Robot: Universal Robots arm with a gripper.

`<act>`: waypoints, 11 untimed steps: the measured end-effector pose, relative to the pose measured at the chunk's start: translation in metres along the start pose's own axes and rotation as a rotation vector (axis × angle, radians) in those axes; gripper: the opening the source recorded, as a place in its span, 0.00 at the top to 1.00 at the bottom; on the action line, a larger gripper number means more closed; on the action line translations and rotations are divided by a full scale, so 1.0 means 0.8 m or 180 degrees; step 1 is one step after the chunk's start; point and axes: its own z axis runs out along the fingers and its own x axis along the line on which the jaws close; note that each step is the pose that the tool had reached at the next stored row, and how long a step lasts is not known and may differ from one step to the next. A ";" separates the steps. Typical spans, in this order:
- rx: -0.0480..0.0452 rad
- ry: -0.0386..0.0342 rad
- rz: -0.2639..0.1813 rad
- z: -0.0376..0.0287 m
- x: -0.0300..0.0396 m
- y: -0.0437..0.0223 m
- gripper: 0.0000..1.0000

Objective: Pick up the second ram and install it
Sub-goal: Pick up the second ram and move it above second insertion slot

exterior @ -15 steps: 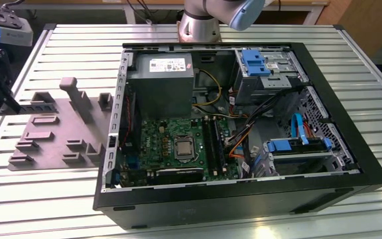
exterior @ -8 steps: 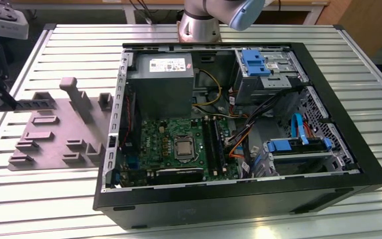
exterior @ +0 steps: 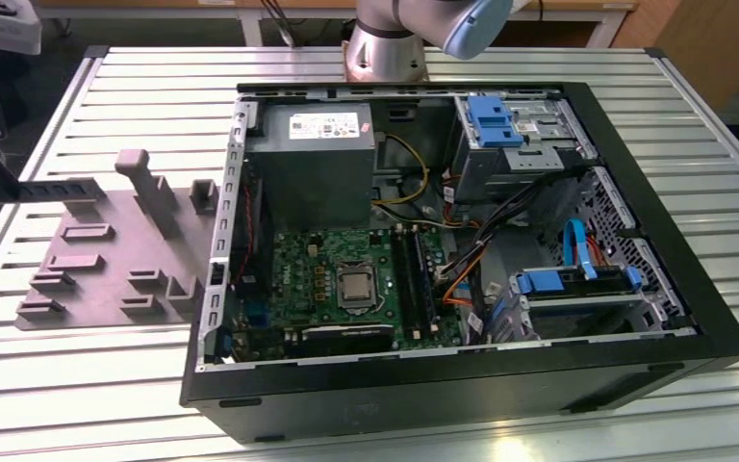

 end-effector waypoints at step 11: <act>0.0000 0.0003 0.0000 -0.0290 -0.0013 0.0005 0.86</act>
